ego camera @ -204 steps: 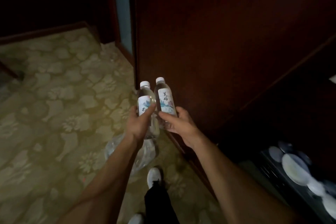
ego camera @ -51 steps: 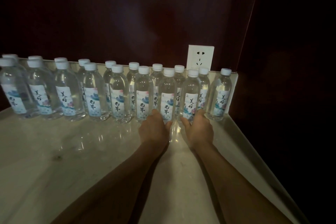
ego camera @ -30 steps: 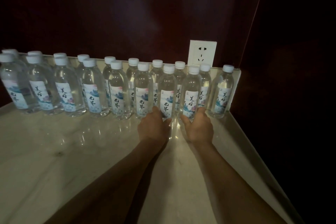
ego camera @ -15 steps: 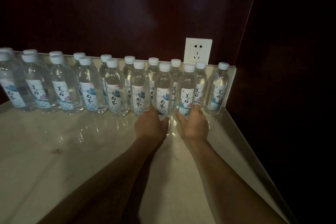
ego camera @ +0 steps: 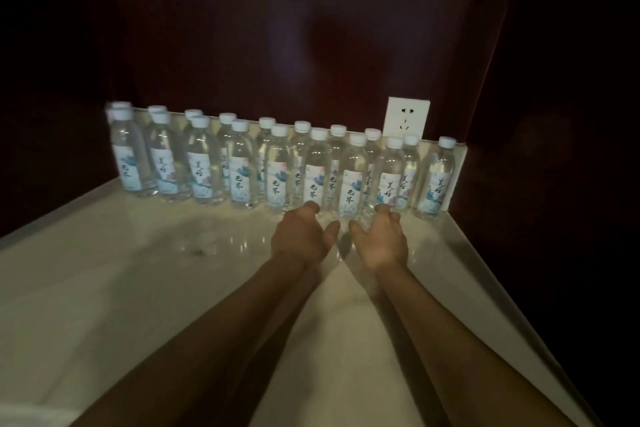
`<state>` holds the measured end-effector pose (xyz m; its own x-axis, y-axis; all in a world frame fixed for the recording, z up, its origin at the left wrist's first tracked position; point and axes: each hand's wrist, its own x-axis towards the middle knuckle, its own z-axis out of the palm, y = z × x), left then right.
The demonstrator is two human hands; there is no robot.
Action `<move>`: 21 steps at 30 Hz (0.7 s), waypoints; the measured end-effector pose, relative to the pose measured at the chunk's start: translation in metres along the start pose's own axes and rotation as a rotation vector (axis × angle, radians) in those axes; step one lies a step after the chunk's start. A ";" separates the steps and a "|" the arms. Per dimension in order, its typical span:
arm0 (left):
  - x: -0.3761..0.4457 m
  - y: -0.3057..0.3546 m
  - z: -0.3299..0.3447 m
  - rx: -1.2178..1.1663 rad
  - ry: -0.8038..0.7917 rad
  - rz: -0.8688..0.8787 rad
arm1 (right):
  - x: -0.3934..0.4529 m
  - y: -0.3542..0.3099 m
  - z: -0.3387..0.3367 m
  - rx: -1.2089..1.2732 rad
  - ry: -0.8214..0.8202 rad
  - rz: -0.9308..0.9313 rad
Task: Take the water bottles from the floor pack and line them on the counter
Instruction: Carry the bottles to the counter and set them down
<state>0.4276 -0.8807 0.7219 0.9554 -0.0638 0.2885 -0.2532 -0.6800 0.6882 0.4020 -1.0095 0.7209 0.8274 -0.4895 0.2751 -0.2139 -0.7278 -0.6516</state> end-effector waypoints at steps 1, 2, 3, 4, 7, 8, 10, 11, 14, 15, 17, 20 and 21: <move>-0.008 -0.005 -0.013 -0.014 0.000 -0.004 | -0.012 -0.010 0.002 0.012 -0.014 -0.028; -0.018 -0.009 -0.028 -0.028 0.006 -0.007 | -0.026 -0.020 0.004 0.027 -0.028 -0.051; -0.028 -0.014 -0.043 -0.040 0.015 -0.013 | -0.040 -0.030 0.005 0.044 -0.038 -0.071; -0.040 -0.020 -0.059 -0.052 0.028 -0.015 | -0.055 -0.041 0.007 0.062 -0.046 -0.088; -0.079 -0.040 -0.109 -0.061 0.087 -0.012 | -0.103 -0.075 0.012 0.114 -0.070 -0.130; -0.093 -0.048 -0.125 -0.065 0.111 -0.016 | -0.120 -0.087 0.014 0.132 -0.079 -0.144; -0.123 -0.066 -0.159 -0.080 0.166 -0.032 | -0.157 -0.112 0.018 0.191 -0.095 -0.194; -0.138 -0.075 -0.175 -0.086 0.201 -0.037 | -0.174 -0.124 0.021 0.232 -0.097 -0.223; -0.186 -0.103 -0.223 -0.103 0.320 -0.061 | -0.233 -0.163 0.033 0.372 -0.110 -0.330; -0.205 -0.115 -0.240 -0.106 0.349 -0.082 | -0.256 -0.177 0.040 0.415 -0.122 -0.366; -0.245 -0.140 -0.272 -0.100 0.411 -0.121 | -0.302 -0.205 0.055 0.497 -0.161 -0.418; -0.302 -0.183 -0.316 -0.069 0.533 -0.178 | -0.368 -0.238 0.081 0.586 -0.219 -0.482; -0.319 -0.196 -0.330 -0.055 0.571 -0.197 | -0.387 -0.247 0.090 0.605 -0.241 -0.516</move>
<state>0.1222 -0.4859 0.7145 0.7561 0.4723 0.4531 -0.1017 -0.5990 0.7942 0.1809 -0.5971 0.7120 0.8482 0.0014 0.5297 0.4824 -0.4150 -0.7714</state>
